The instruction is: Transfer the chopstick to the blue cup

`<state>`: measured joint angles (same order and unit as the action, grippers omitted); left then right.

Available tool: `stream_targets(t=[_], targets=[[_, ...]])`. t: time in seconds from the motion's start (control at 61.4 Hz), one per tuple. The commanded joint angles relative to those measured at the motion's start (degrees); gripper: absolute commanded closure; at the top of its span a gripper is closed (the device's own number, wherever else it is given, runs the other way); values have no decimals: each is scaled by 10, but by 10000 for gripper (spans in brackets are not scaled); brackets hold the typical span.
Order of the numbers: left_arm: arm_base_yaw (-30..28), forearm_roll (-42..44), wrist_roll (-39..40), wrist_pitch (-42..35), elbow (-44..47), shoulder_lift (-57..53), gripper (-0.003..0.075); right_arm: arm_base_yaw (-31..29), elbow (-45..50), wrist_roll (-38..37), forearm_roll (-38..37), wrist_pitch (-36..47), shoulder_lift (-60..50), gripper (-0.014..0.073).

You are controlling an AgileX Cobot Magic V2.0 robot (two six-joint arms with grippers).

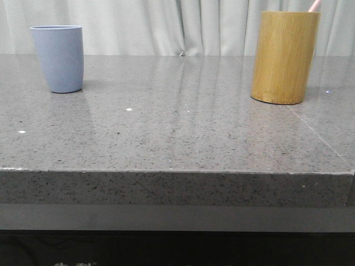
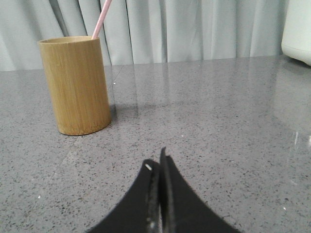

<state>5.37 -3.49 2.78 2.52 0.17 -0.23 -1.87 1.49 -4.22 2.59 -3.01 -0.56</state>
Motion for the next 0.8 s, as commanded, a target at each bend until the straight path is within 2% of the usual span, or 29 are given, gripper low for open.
stream_targets(t=[0.0, 0.57, 0.782], targets=[[4, 0, 3, -45, 7, -14, 739, -4, -2, 3, -1, 48, -12, 661], [4, 0, 3, -45, 7, -14, 739, -4, -2, 3, -1, 48, -12, 661], [4, 0, 3, -75, 7, -14, 739, -4, -2, 3, -1, 54, -12, 661]])
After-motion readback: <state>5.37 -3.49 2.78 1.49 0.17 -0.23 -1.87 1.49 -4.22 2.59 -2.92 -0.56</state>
